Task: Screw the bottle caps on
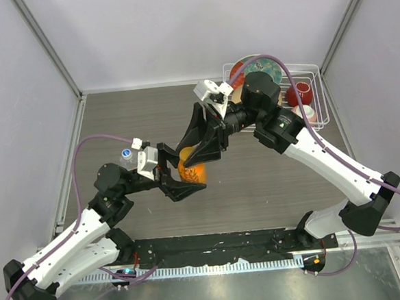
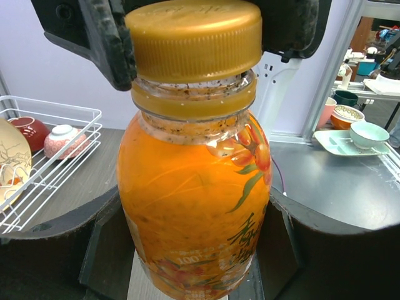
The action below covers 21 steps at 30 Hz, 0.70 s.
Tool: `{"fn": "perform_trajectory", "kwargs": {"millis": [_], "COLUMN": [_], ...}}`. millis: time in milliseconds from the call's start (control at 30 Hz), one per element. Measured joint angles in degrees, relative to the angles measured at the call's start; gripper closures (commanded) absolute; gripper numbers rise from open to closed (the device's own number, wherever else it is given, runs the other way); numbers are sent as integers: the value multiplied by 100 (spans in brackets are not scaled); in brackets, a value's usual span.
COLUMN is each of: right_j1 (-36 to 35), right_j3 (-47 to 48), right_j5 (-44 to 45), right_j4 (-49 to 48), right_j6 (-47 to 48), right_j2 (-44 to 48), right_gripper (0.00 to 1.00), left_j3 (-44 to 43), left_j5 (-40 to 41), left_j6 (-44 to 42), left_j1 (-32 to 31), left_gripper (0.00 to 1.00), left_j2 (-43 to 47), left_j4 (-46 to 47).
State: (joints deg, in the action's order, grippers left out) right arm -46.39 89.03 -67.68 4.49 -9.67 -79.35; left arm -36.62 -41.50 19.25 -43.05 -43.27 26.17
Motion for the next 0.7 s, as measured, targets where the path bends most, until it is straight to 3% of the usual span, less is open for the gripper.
{"fn": "perform_trajectory", "kwargs": {"millis": [333,700], "right_j1": [61,66], "right_j3": [-227,-243], "right_j5": [352,1523], "right_j4": [-81,640], "right_j6": [103,831], "right_j2": [116,240], "right_gripper": [90,99], "left_j3": [0,0], "left_j5": [280,1003], "left_j6": [-42,-299], "left_j1": [66,160], "left_gripper": [100,100], "left_j2": [-2,-74], "left_j4": [-160,-455]}}
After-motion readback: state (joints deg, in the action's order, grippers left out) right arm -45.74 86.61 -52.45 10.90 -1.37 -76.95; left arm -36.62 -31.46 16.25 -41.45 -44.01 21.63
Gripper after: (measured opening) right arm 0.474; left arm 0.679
